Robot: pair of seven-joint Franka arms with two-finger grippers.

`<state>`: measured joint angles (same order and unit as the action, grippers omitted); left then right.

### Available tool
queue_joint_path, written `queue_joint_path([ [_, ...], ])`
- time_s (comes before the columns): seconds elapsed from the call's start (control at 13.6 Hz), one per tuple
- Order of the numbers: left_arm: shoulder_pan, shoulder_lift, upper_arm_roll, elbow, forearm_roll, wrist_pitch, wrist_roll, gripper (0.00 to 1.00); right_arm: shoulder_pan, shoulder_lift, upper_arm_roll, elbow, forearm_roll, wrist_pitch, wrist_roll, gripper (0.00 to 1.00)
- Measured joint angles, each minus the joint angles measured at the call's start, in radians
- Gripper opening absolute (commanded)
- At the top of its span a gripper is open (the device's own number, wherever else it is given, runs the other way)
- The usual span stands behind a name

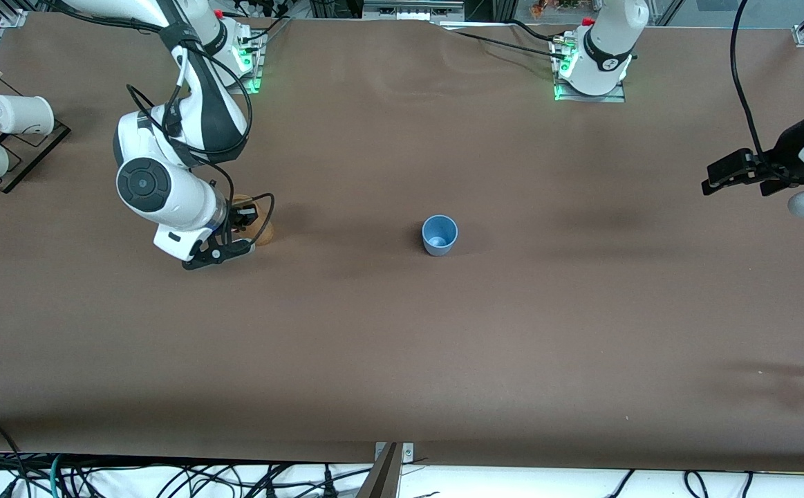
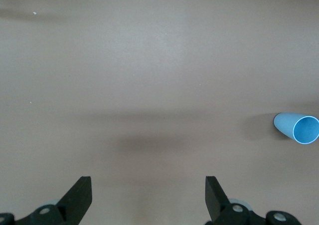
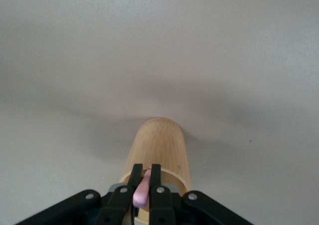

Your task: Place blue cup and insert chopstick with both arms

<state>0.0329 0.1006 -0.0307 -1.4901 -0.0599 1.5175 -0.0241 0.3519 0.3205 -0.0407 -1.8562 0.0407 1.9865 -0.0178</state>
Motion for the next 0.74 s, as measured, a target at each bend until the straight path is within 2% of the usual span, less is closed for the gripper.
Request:
queue_joint_path([
  [0.37,0.000,-0.005,0.000,-0.013,0.001,0.003,0.051,1.00,0.003,-0.013,0.008,0.038,0.000,-0.052,0.000,0.00],
  [0.74,0.000,-0.004,0.000,-0.019,0.001,0.004,0.052,1.00,0.005,-0.085,0.048,0.198,-0.024,-0.224,0.028,0.00],
])
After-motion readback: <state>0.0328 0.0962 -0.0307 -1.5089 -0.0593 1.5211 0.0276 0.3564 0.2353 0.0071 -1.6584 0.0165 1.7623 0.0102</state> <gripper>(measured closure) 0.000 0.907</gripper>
